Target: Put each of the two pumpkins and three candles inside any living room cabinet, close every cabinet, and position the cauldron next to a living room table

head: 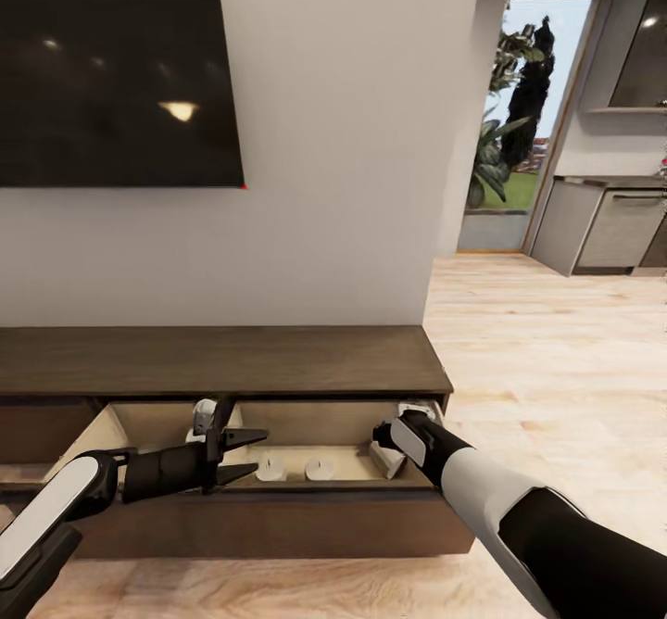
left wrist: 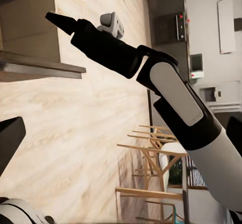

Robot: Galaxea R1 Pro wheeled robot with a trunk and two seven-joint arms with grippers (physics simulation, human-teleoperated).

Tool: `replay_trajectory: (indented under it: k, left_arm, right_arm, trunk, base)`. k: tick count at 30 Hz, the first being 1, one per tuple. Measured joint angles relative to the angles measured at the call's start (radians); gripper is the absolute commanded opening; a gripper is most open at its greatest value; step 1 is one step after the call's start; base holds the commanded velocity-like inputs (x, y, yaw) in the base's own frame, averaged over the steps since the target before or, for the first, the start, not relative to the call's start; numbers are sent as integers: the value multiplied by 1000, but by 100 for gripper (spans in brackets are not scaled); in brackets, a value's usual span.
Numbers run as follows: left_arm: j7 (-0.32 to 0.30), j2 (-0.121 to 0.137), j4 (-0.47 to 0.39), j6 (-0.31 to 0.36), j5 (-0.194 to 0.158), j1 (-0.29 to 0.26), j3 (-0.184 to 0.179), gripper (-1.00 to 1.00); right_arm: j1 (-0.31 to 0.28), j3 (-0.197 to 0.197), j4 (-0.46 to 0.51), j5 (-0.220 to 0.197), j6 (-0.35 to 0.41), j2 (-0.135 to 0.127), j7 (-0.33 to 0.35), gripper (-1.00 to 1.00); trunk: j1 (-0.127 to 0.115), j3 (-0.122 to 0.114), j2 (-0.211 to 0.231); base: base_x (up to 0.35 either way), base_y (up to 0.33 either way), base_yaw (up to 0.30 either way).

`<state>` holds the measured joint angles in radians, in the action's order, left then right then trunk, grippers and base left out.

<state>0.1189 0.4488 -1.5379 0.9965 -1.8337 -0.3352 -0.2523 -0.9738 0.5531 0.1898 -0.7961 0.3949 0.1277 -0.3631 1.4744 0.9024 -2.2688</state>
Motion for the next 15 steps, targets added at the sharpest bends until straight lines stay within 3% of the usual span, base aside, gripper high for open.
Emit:
replay_trajectory:
  k: [15]
  left_arm:
    - [4,0,0,0,3,0,1,100]
  right_arm:
    - [45,2,2,-20,27,2,6,100]
  trunk:
    - [-58,-47,105]
  base:
    - [-309,85,0]
